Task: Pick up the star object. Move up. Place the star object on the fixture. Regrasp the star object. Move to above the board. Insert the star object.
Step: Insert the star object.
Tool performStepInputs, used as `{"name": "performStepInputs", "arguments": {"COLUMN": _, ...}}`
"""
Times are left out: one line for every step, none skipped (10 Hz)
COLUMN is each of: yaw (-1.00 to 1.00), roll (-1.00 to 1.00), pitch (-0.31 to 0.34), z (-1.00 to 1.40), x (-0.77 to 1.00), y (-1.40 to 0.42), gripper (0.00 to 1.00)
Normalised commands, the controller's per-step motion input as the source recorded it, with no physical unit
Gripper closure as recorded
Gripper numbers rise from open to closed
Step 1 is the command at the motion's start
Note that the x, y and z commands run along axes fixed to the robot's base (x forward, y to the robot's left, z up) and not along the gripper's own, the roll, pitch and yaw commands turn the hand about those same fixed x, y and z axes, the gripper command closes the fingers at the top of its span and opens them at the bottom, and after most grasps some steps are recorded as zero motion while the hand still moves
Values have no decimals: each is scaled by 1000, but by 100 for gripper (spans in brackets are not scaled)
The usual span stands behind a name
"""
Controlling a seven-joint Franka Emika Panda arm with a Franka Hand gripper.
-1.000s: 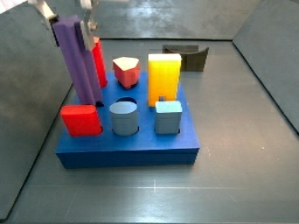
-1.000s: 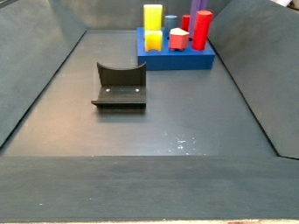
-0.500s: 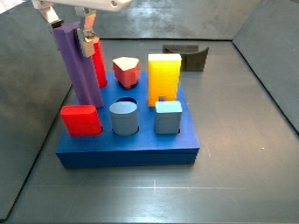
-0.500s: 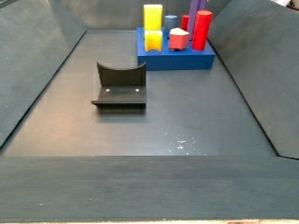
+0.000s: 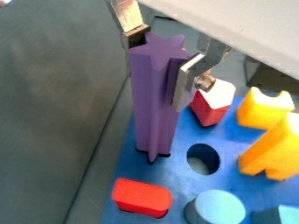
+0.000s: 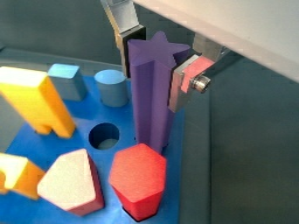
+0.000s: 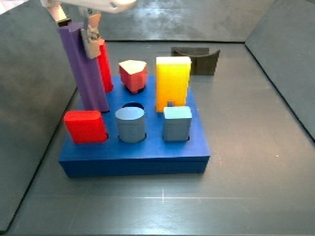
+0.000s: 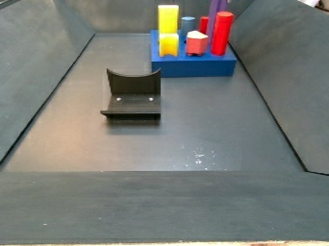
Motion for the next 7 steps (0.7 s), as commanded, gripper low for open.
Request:
{"name": "performStepInputs", "arguments": {"yaw": -746, "roll": 0, "pitch": 104, "z": -437, "x": 0, "y": 0, "gripper": 100}}
{"name": "performStepInputs", "arguments": {"yaw": -689, "roll": -4, "pitch": 91, "z": -420, "x": 0, "y": 0, "gripper": 100}}
{"name": "performStepInputs", "arguments": {"yaw": -483, "roll": 0, "pitch": 61, "z": -540, "x": 111, "y": 0, "gripper": 100}}
{"name": "performStepInputs", "arguments": {"yaw": -466, "roll": 0, "pitch": 106, "z": -826, "x": 323, "y": 0, "gripper": 100}}
{"name": "performStepInputs", "arguments": {"yaw": -357, "roll": 1, "pitch": 133, "z": -863, "x": 469, "y": 0, "gripper": 100}}
{"name": "performStepInputs", "arguments": {"yaw": -291, "roll": 0, "pitch": 111, "z": -811, "x": 471, "y": 0, "gripper": 100}}
{"name": "performStepInputs", "arguments": {"yaw": -306, "roll": 14, "pitch": 166, "z": -860, "x": 574, "y": 0, "gripper": 100}}
